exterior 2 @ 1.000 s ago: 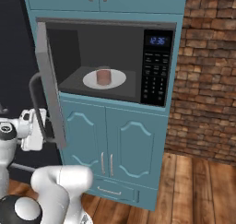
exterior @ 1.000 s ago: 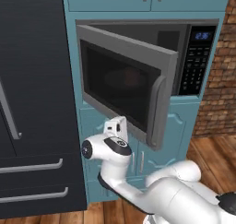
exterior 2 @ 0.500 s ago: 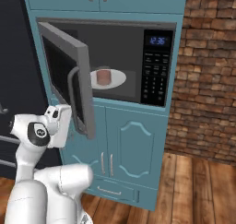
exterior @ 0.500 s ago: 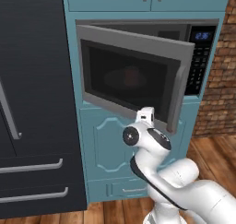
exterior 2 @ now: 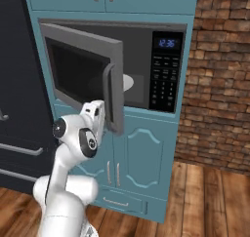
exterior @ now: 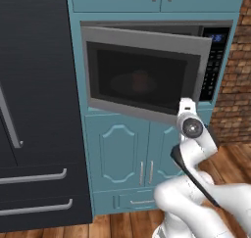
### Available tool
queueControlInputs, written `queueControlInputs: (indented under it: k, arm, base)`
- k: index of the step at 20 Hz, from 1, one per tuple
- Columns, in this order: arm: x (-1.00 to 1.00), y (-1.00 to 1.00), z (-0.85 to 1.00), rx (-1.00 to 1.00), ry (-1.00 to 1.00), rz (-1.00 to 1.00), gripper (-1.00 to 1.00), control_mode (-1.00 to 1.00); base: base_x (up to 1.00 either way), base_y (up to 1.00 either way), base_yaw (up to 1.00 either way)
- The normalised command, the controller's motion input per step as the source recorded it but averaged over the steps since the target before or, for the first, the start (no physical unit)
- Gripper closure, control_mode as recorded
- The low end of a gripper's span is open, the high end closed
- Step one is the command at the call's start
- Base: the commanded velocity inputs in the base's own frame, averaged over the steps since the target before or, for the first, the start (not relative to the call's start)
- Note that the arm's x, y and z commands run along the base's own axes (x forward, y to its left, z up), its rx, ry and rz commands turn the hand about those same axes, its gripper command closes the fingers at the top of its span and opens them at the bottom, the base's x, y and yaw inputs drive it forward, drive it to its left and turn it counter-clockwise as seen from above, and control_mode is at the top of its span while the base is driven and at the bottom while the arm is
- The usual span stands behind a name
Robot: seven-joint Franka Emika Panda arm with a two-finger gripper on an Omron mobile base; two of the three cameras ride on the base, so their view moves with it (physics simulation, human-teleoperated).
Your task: Place the microwavable item in the microwave. Then, close the microwave door and press the start button.
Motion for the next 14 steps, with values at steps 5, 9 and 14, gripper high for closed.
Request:
queueControlInputs:
  k: [5,9,14]
  arm:
    - [0.99,-0.37,0.00,0.09,0.09,0.22,-1.00,-1.00]
    - [0.98,-0.12,0.14,0.09,0.12,0.19,-1.00,-1.00]
    - [0.60,0.00,0.78,0.02,0.20,0.06,-1.00,-1.00]
  base:
    - [0.00,0.00,0.00]
    - [0.00,0.00,0.00]
    - [0.00,0.00,0.00]
